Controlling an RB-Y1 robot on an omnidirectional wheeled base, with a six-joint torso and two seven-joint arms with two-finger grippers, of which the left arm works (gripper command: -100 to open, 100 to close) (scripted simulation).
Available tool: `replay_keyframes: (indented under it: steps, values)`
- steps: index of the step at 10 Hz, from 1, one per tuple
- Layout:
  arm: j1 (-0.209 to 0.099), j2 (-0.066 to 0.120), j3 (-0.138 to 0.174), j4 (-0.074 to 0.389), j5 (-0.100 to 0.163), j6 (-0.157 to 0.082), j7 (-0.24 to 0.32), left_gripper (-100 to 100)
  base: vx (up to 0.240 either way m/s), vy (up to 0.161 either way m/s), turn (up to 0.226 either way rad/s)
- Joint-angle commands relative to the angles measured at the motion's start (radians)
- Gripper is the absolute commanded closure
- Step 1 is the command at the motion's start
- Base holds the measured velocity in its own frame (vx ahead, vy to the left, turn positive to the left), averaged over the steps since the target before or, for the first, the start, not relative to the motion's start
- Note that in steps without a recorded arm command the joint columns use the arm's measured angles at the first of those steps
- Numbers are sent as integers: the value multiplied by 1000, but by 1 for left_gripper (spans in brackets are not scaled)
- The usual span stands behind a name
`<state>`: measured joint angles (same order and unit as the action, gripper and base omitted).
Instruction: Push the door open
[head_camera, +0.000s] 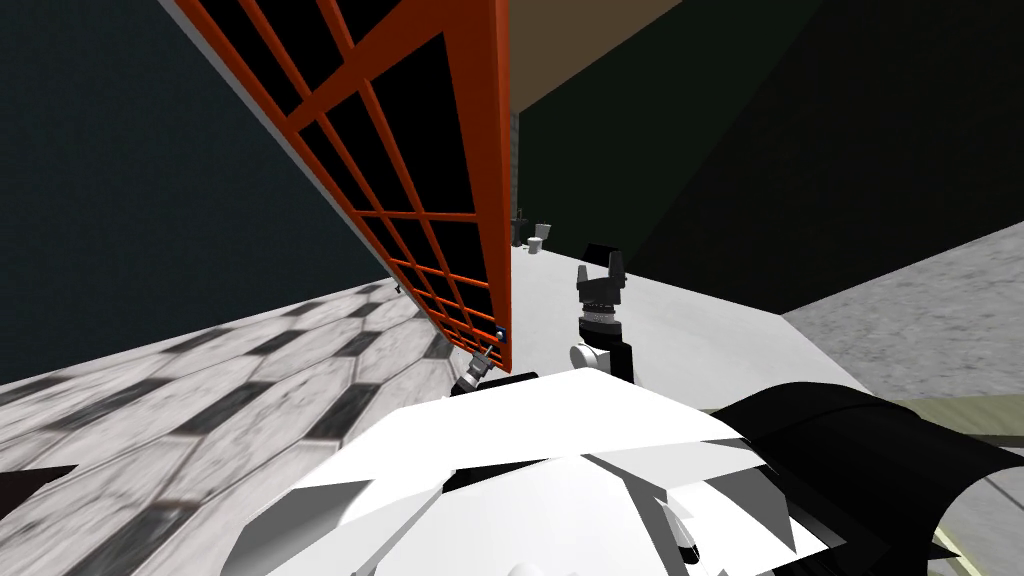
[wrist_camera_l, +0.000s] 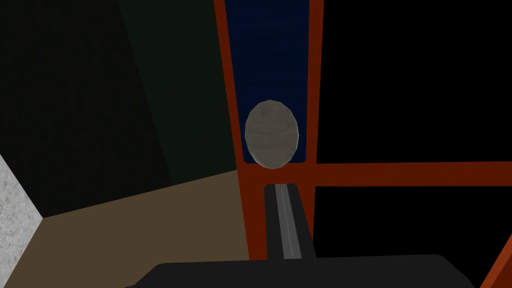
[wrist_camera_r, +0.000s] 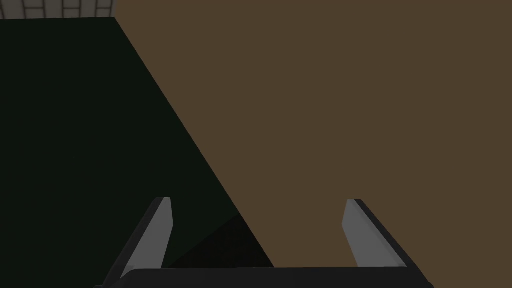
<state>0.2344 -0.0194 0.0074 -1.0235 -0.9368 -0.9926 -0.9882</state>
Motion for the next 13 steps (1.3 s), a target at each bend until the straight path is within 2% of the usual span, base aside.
replay_keyframes:
  steps: [1, 2, 3, 4, 5, 6, 8, 10, 11, 12, 13]
  values:
    - [5, 34, 6, -1, 8, -3, -1, -100, -57, 10, 71]
    - [14, 35, 17, -2, 22, -7, -2, -100, -191, 27, 205]
    - [18, 7, 23, -3, 29, -9, -3, -100, -240, 40, 148]
    - [20, -11, 25, -3, 32, -10, -3, -100, -173, 28, 27]
    - [19, 1, 23, -3, 29, -9, -3, -100, -66, 10, -4]
    - [12, 33, 24, 2, 33, -7, -8, -100, 74, -68, -38]
    - [6, 46, 24, 7, 37, -3, -12, -100, 179, -121, -11]
    - [-3, 38, 25, 13, 42, 2, -17, -100, 186, -131, -23]
    - [-7, 25, 25, 16, 44, 4, -19, -100, 212, -112, -17]
    - [-12, 0, 25, 19, 47, 7, -22, -100, 187, -111, -24]
    - [-12, 13, 27, 23, 46, 3, -22, -100, 57, -53, 7]
